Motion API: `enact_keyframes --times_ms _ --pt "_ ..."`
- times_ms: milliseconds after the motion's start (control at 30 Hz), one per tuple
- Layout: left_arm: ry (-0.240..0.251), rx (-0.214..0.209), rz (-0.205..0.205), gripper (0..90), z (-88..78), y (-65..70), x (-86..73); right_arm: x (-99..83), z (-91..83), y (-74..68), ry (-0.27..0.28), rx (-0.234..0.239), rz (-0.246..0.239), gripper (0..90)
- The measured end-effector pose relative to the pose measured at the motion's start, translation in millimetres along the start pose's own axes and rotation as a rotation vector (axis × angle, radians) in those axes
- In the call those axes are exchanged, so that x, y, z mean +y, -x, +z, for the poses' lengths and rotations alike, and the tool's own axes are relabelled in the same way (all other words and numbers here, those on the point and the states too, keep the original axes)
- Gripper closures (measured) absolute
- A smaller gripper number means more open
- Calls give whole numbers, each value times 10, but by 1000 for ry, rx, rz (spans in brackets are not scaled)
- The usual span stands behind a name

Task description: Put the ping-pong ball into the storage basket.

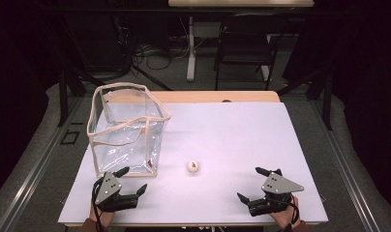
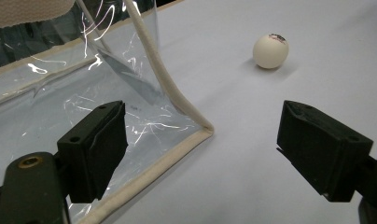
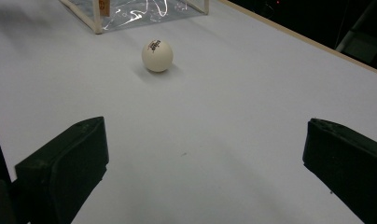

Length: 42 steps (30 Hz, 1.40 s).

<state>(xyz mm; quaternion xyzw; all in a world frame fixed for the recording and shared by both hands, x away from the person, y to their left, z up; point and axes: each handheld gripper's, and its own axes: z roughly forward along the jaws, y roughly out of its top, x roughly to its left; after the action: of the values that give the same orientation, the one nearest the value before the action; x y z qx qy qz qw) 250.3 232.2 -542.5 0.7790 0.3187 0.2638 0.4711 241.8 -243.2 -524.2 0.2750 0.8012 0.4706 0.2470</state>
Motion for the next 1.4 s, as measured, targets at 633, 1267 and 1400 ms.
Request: enact_keyframes --times_ms 633,1267,1400 --pt "-2 -14 -1 161 45 6 -8 56 130 -59 -34 27 2 0" --pt "-2 -11 9 161 54 -2 -7 270 373 -49 -94 51 7 0" --pt "-5 -11 9 161 58 -7 -10 295 396 -47 -101 55 7 0"
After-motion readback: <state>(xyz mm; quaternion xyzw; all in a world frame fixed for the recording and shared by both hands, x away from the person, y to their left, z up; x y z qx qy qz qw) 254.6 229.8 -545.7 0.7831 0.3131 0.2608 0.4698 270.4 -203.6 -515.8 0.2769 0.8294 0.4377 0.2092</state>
